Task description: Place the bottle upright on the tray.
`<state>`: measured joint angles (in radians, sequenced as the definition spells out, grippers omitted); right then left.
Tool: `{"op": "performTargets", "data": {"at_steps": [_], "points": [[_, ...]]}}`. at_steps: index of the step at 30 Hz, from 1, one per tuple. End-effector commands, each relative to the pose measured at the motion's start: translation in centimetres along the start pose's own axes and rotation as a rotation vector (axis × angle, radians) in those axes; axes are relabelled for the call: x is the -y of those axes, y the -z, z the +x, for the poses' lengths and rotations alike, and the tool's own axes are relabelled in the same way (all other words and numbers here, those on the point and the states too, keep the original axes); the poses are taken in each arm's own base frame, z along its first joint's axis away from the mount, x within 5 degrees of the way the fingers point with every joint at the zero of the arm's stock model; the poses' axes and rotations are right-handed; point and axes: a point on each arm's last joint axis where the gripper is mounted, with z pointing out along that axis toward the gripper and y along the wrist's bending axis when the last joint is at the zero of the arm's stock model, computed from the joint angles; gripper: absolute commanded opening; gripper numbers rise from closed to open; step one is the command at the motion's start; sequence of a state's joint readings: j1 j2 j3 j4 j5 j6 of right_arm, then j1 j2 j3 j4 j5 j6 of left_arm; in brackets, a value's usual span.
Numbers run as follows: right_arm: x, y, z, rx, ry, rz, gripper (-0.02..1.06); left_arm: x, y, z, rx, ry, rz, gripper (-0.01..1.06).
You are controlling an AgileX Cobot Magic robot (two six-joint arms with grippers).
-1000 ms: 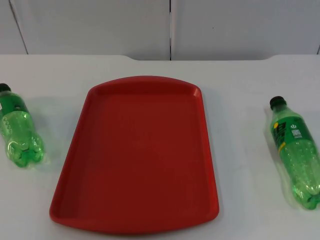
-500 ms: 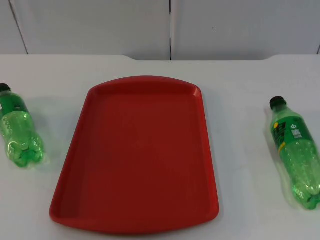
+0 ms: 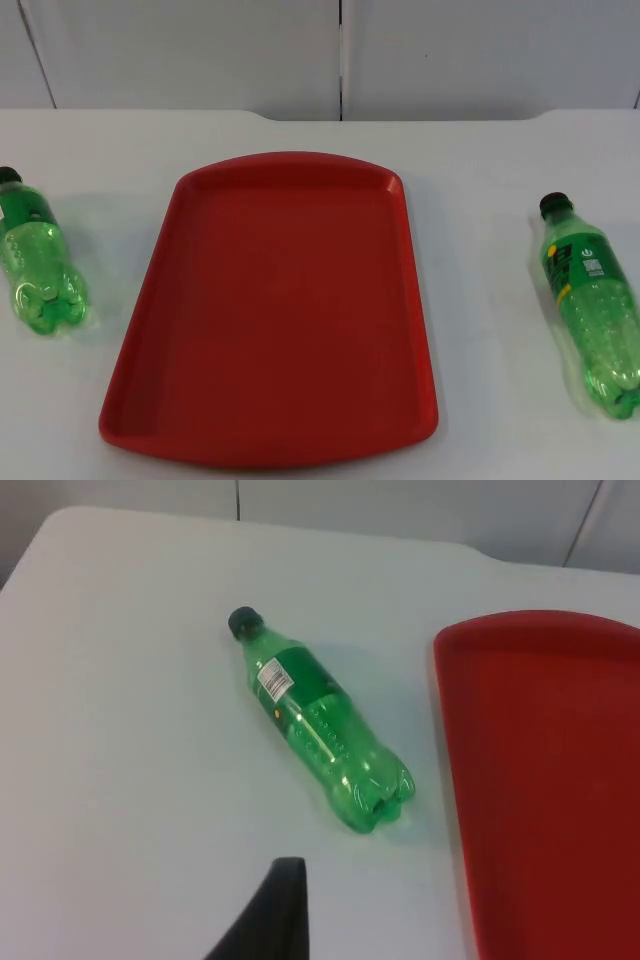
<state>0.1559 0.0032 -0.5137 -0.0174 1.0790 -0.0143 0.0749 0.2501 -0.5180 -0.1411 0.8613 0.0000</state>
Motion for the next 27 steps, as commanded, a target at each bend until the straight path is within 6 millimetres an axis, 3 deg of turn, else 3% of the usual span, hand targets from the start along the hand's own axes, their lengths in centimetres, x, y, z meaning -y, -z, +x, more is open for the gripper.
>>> {"op": "performTargets", "data": {"at_steps": [1, 11, 21, 27], "points": [[0.0, 0.1, 0.0, 0.005, -0.002, 0.002, 1.05, 0.0, -0.9, -0.6, 0.013, 0.025, 0.007, 1.05], [0.0, 0.1, 0.0, 0.005, -0.002, 0.002, 1.05, 0.1, -4.4, -2.4, -0.046, 0.036, 0.03, 1.05], [0.0, 0.1, 0.0, 0.005, -0.001, 0.004, 1.05, 0.0, -8.2, -6.8, -0.127, 0.028, 0.014, 1.05], [0.0, 0.1, 0.0, 0.005, -0.001, 0.004, 1.05, -0.2, -12.3, -9.8, -0.211, 0.009, 0.008, 1.05]]}}
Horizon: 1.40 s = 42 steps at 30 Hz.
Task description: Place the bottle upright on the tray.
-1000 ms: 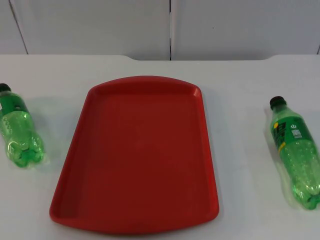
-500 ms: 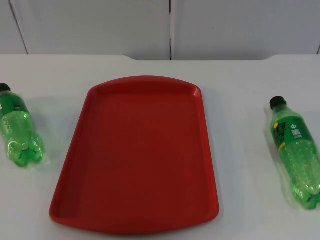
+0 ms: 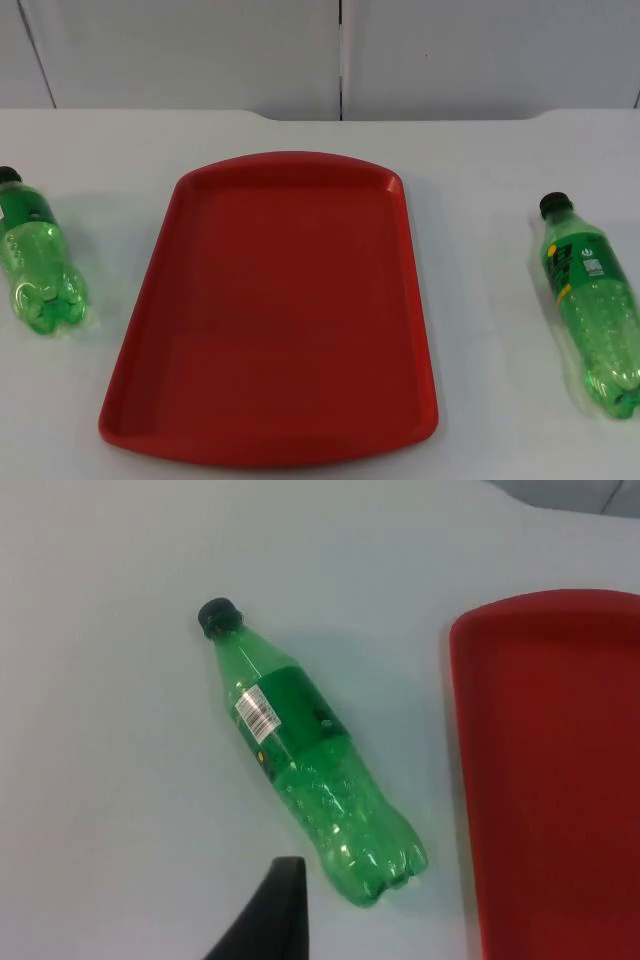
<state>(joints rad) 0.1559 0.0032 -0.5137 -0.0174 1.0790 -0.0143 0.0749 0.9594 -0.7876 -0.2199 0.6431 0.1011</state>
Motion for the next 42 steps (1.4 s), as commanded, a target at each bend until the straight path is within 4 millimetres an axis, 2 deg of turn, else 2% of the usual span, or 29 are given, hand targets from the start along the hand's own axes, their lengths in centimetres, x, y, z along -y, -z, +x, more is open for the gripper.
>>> {"op": "performTargets", "data": {"at_steps": [1, 11, 14, 17, 18, 22, 23, 28, 29, 35, 38, 40, 42], "points": [[0.0, 0.1, 0.0, 0.005, -0.001, 0.004, 1.05, 0.0, -0.9, -1.5, 0.003, 0.001, 0.001, 1.05], [0.0, 0.1, 0.0, 0.005, -0.001, 0.004, 1.05, -0.3, -5.8, -5.7, -0.066, 0.025, 0.0, 1.05], [0.0, 0.1, 0.0, 0.005, -0.001, 0.004, 1.05, -0.3, -6.9, -6.5, -0.102, 0.033, 0.004, 1.05], [0.0, 0.1, 0.0, 0.005, -0.001, 0.004, 1.05, -0.4, -9.0, -7.8, -0.162, 0.047, 0.006, 1.05], [0.0, 0.1, 0.0, 0.005, -0.001, 0.004, 1.05, -0.4, -9.0, -7.8, -0.162, 0.047, 0.006, 1.05], [0.0, 0.1, 0.0, 0.005, -0.001, 0.004, 1.05, -1.0, -12.1, -9.7, -0.25, 0.098, -0.034, 1.05], [0.0, 0.1, 0.0, 0.005, -0.001, 0.004, 1.05, -1.0, -12.1, -9.7, -0.25, 0.098, -0.034, 1.05], [0.0, 0.1, 0.0, 0.005, -0.001, 0.004, 1.05, -1.4, -15.9, -11.0, -0.372, 0.142, -0.058, 1.05], [0.0, 0.1, 0.0, 0.005, -0.001, 0.004, 1.05, -1.4, -15.9, -11.0, -0.372, 0.142, -0.058, 1.05], [0.0, 0.1, 0.0, 0.005, -0.001, 0.004, 1.05, -2.8, -19.2, -11.5, -0.496, 0.215, -0.2, 1.05], [0.0, 0.1, 0.0, 0.005, -0.001, 0.004, 1.05, -3.0, -20.9, -11.6, -0.587, 0.224, -0.212, 1.05], [0.0, 0.1, 0.0, 0.005, -0.001, 0.004, 1.05, -2.9, -21.4, -11.8, -0.595, 0.241, -0.206, 1.05], [0.0, 0.1, 0.0, 0.005, -0.001, 0.004, 1.05, -2.8, -23.0, -12.1, -0.597, 0.268, -0.183, 1.05]]}}
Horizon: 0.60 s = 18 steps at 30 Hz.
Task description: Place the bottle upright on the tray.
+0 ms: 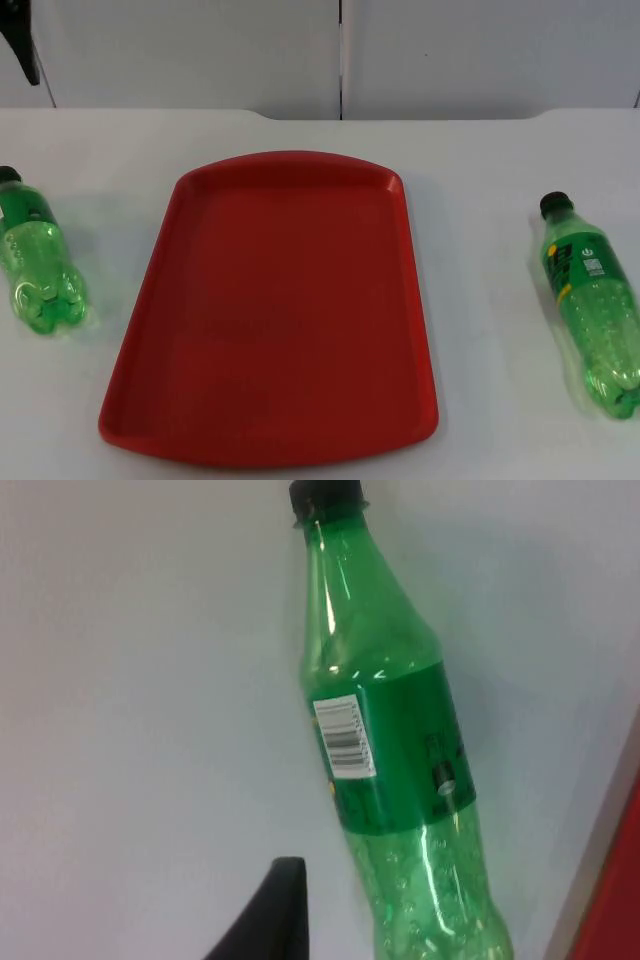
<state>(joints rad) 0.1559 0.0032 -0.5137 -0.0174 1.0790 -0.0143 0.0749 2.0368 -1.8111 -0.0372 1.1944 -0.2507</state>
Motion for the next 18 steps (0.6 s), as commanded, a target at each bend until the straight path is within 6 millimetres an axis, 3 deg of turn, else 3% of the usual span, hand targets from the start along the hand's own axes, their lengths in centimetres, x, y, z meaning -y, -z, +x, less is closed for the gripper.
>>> {"op": "performTargets", "data": {"at_steps": [1, 12, 18], "points": [[0.0, 0.1, 0.0, 0.005, -0.001, 0.004, 1.05, 0.4, -0.8, -1.0, -0.01, 0.034, 0.024, 1.05], [0.0, 0.1, 0.0, 0.005, -0.001, 0.004, 1.05, 0.2, -5.7, -1.8, -0.09, 0.097, 0.0, 1.05], [0.0, 0.1, 0.0, 0.005, -0.001, 0.004, 1.05, -0.1, -7.1, -1.9, -0.091, 0.111, -0.033, 1.05]]}}
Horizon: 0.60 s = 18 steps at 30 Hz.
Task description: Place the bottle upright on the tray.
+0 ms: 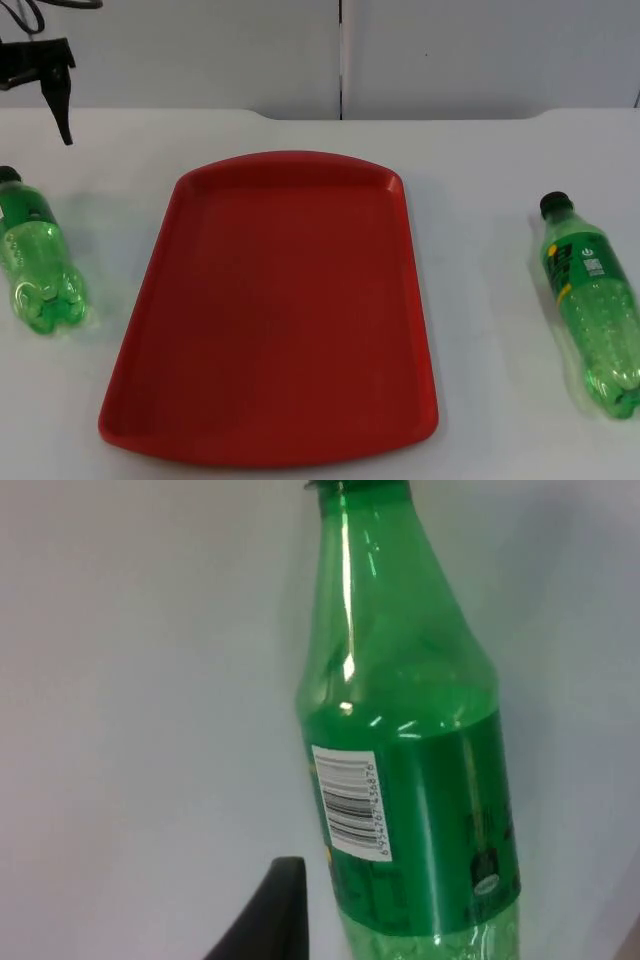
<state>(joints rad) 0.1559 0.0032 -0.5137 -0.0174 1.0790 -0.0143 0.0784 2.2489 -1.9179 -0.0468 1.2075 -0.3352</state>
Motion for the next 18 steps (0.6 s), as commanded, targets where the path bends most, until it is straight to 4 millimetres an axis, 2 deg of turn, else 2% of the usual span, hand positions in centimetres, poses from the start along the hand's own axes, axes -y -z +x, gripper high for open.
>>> {"op": "performTargets", "data": {"at_steps": [1, 11, 18], "points": [[0.0, 0.1, 0.0, 0.005, -0.001, 0.004, 1.05, -0.1, 0.0, -0.4, 0.03, 0.027, -0.001, 1.05], [0.0, 0.1, 0.0, 0.005, -0.001, 0.004, 1.05, -0.4, -2.6, -0.7, 0.02, 0.075, -0.028, 1.05], [0.0, 0.1, 0.0, 0.005, -0.001, 0.004, 1.05, -0.5, -3.2, -0.7, 0.043, 0.071, -0.045, 1.05]]}}
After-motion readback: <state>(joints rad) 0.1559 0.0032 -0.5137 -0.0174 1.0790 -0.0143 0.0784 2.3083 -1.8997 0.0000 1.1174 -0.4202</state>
